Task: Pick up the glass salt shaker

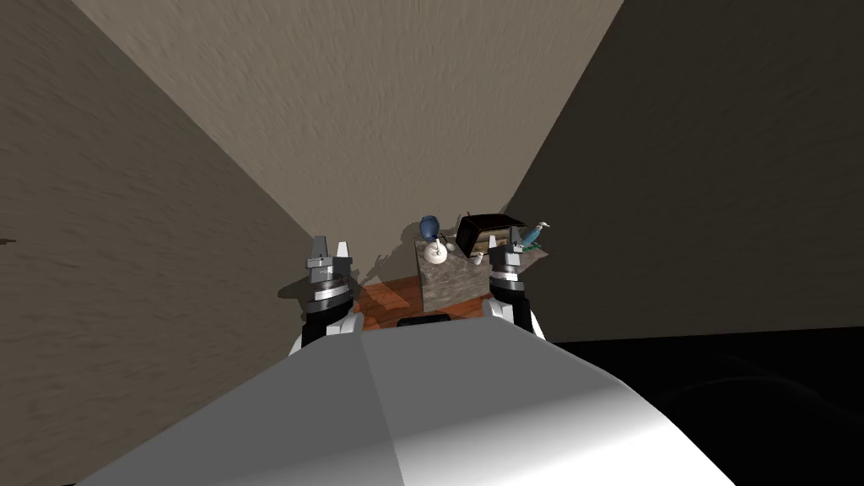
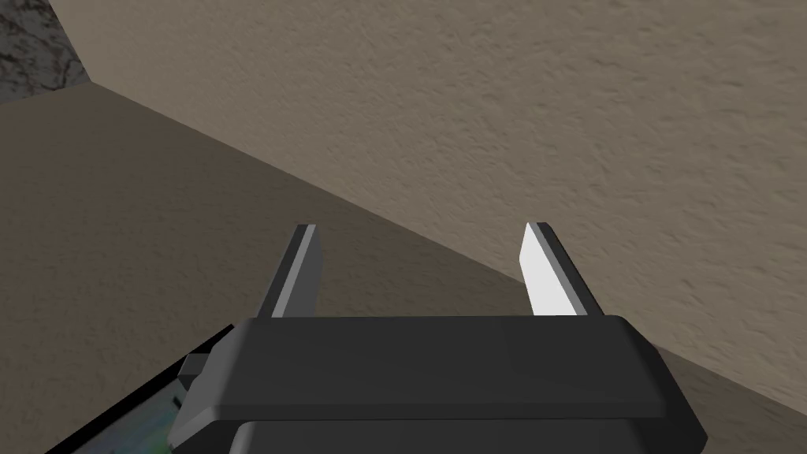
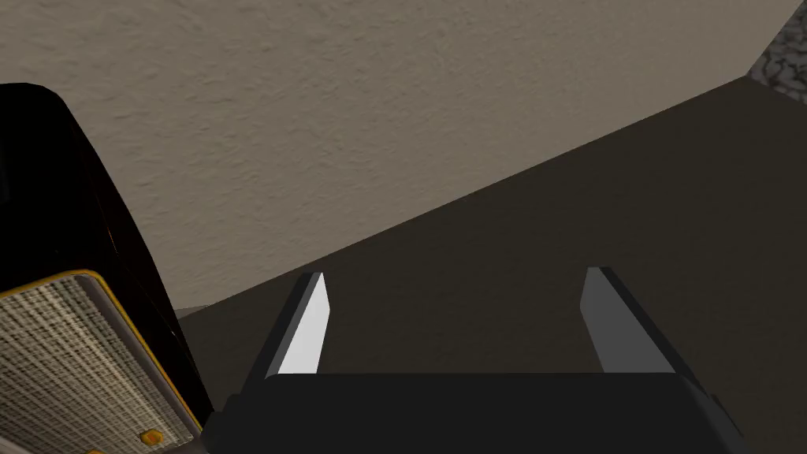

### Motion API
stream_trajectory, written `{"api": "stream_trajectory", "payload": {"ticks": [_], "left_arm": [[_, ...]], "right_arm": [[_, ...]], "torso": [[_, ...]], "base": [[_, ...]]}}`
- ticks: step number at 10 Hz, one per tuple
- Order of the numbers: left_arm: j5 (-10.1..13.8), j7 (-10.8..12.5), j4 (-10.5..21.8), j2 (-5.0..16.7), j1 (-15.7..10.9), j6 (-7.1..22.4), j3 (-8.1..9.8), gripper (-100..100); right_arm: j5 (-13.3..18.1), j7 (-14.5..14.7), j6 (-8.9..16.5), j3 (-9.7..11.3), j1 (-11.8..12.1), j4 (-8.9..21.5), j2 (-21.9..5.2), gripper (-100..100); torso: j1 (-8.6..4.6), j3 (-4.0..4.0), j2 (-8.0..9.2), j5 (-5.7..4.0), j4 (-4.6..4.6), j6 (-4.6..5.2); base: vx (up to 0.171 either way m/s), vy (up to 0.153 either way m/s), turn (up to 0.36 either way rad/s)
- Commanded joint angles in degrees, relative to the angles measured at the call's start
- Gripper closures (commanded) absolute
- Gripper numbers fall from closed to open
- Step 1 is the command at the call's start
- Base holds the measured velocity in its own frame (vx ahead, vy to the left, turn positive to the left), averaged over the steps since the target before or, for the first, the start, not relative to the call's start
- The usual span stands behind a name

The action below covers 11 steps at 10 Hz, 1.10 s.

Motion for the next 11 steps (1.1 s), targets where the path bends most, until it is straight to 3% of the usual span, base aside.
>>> {"api": "stream_trajectory", "payload": {"ticks": [1, 5, 11], "left_arm": [[0.0, 0.0, 0.0, 0.0, 0.0, 0.0, 0.0, 0], [0.0, 0.0, 0.0, 0.0, 0.0, 0.0, 0.0, 0], [0.0, 0.0, 0.0, 0.0, 0.0, 0.0, -0.01, 0]], "right_arm": [[0.3, 0.4, 0.2, -0.3, -0.2, 0.4, -1.6, -100], [2.6, 3.2, 1.7, -2.6, -1.8, 3.3, -6.6, -100], [7.6, 9.6, 5.0, -8.0, -5.3, 9.7, -8.3, -100]], "torso": [[0.0, 0.0, 0.0, 0.0, 0.0, 0.0], [0.02, 0.06, 0.11, 0.0, 0.02, 0.0], [0.19, 0.18, 0.31, 0.04, 0.07, 0.0]], "base": [[-0.008, 0.003, -0.014], [-0.034, 0.013, -0.037], [-0.072, 0.043, -0.069]]}}
